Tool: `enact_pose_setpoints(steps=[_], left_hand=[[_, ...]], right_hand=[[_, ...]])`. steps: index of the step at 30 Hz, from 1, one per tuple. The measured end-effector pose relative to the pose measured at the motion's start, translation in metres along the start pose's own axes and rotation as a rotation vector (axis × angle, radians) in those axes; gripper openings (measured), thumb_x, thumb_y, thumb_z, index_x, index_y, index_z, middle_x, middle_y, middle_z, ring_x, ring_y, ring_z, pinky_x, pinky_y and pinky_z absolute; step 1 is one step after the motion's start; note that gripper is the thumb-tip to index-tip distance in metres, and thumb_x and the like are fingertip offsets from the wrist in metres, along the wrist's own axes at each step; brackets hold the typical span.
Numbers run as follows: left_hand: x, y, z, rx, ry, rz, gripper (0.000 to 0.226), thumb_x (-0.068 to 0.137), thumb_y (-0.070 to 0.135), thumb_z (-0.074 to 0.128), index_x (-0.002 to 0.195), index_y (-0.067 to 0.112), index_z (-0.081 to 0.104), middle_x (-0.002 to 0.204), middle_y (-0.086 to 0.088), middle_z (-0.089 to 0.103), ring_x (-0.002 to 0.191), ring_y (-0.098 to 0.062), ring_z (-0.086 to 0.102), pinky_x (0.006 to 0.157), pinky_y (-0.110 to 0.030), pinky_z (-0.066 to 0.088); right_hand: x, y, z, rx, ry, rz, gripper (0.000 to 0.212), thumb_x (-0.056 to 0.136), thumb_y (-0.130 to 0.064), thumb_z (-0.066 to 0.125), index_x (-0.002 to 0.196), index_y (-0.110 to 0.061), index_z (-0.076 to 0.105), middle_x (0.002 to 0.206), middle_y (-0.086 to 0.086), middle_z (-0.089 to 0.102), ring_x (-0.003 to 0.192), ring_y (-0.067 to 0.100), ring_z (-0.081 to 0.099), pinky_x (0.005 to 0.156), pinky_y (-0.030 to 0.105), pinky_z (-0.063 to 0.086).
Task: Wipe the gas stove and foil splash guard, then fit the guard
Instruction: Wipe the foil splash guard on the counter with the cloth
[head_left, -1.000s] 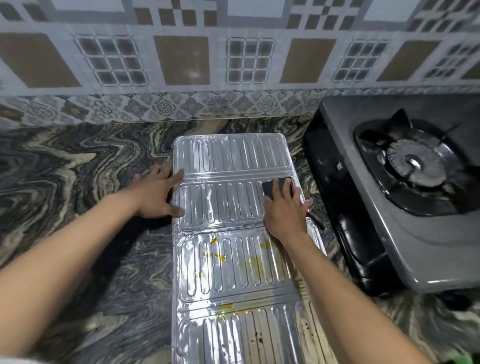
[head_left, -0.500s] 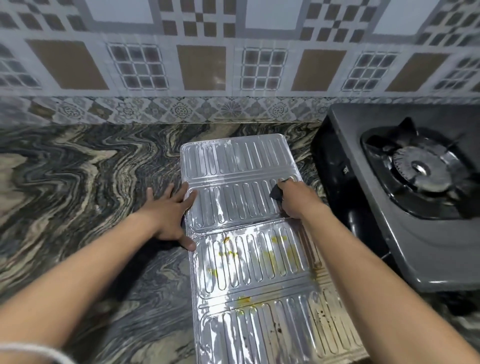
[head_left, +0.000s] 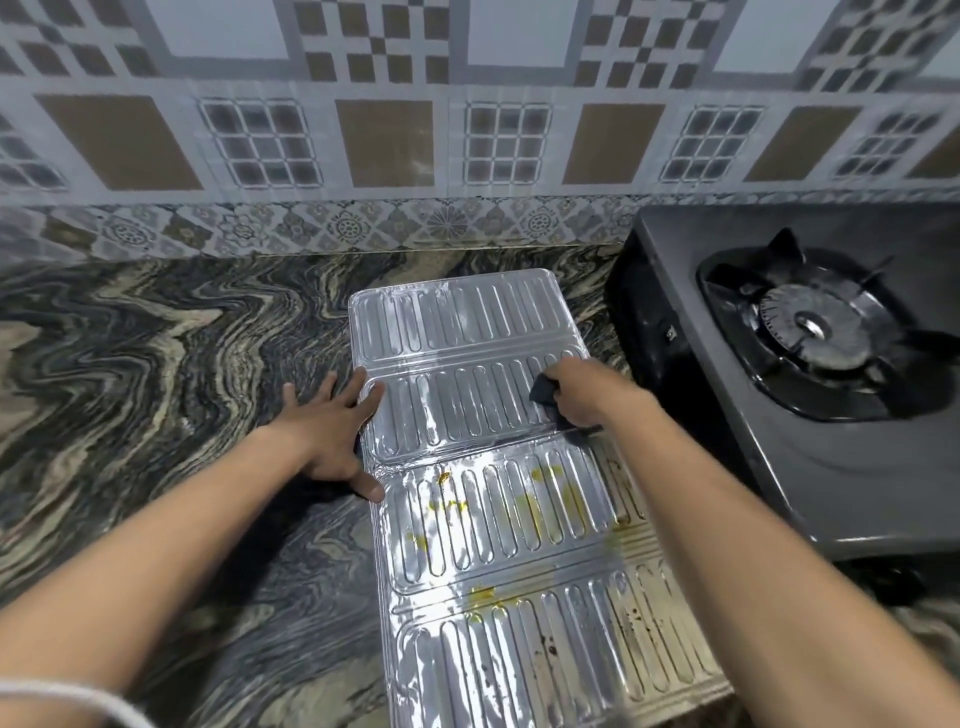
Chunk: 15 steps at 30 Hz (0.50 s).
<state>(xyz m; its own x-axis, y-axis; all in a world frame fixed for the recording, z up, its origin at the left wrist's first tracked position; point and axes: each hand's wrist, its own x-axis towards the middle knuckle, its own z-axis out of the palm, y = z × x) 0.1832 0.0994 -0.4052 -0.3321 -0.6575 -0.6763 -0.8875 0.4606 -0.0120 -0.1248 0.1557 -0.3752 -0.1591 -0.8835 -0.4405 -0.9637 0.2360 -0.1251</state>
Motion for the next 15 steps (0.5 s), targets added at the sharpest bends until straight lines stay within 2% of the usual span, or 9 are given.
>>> enact_pose_setpoints(steps=[2,4,5,7,10,13,15], left_hand=[[0.000,0.000,0.000,0.005,0.003,-0.003,0.150,0.051,0.082,0.074,0.151,0.037,-0.027,0.158,0.008,-0.035,0.150,-0.029,-0.024,0.112,-0.070,-0.008],[0.001,-0.001,-0.001,0.000,-0.001,-0.001,0.149,0.052,0.082,0.074,0.151,0.037,-0.027,0.157,0.009,-0.036,0.150,-0.029,-0.023,0.113,-0.070,-0.007],[0.001,-0.001,-0.001,-0.001,-0.005,0.001,0.149,0.052,0.082,0.074,0.151,0.037,-0.027,0.157,0.009,-0.036,0.150,-0.029,-0.023,0.113,-0.070,-0.007],[0.003,-0.002,0.000,-0.001,-0.008,0.005,0.149,0.052,0.082,0.074,0.151,0.038,-0.027,0.157,0.010,-0.037,0.150,-0.030,-0.023,0.113,-0.070,-0.007],[0.003,-0.001,-0.001,-0.006,-0.006,0.007,0.147,0.054,0.080,0.076,0.151,0.038,-0.027,0.156,0.010,-0.038,0.150,-0.030,-0.023,0.113,-0.069,-0.007],[0.002,0.003,-0.004,-0.024,0.000,0.016,0.145,0.056,0.074,0.079,0.151,0.040,-0.026,0.156,0.012,-0.038,0.150,-0.031,-0.023,0.114,-0.069,-0.006],[0.002,0.004,-0.007,-0.042,0.004,0.022,0.145,0.057,0.070,0.082,0.152,0.041,-0.024,0.156,0.013,-0.036,0.150,-0.032,-0.023,0.114,-0.068,-0.007]], right_hand=[[-0.015,0.004,0.028,0.021,0.020,0.005,0.048,0.097,-0.010,0.048,0.144,-0.013,0.041,0.147,0.016,0.042,0.127,0.037,0.050,0.097,0.043,0.045],[-0.031,0.006,0.050,0.042,0.063,-0.010,0.057,0.101,-0.014,0.044,0.154,-0.012,0.024,0.162,0.015,0.015,0.146,0.036,0.024,0.112,0.048,0.032],[-0.039,0.006,0.056,0.024,0.088,-0.045,0.054,0.102,-0.016,0.041,0.153,-0.010,0.025,0.164,0.014,0.007,0.150,0.035,0.012,0.117,0.049,0.024],[-0.049,0.006,0.067,-0.028,0.147,-0.117,0.043,0.105,-0.019,0.037,0.146,-0.005,0.037,0.165,0.014,0.003,0.151,0.037,-0.001,0.120,0.054,0.011],[-0.058,0.006,0.077,-0.034,0.229,-0.135,0.043,0.105,-0.020,0.038,0.145,-0.005,0.040,0.165,0.014,0.003,0.151,0.038,-0.003,0.120,0.057,0.008],[-0.063,0.006,0.086,-0.030,0.270,-0.138,0.045,0.103,-0.019,0.040,0.146,-0.006,0.039,0.164,0.015,0.011,0.150,0.037,0.007,0.120,0.056,0.012],[-0.061,0.010,0.090,-0.003,0.314,-0.107,0.048,0.105,-0.022,0.034,0.151,-0.009,0.032,0.163,0.013,0.016,0.150,0.033,0.012,0.121,0.054,0.010]])
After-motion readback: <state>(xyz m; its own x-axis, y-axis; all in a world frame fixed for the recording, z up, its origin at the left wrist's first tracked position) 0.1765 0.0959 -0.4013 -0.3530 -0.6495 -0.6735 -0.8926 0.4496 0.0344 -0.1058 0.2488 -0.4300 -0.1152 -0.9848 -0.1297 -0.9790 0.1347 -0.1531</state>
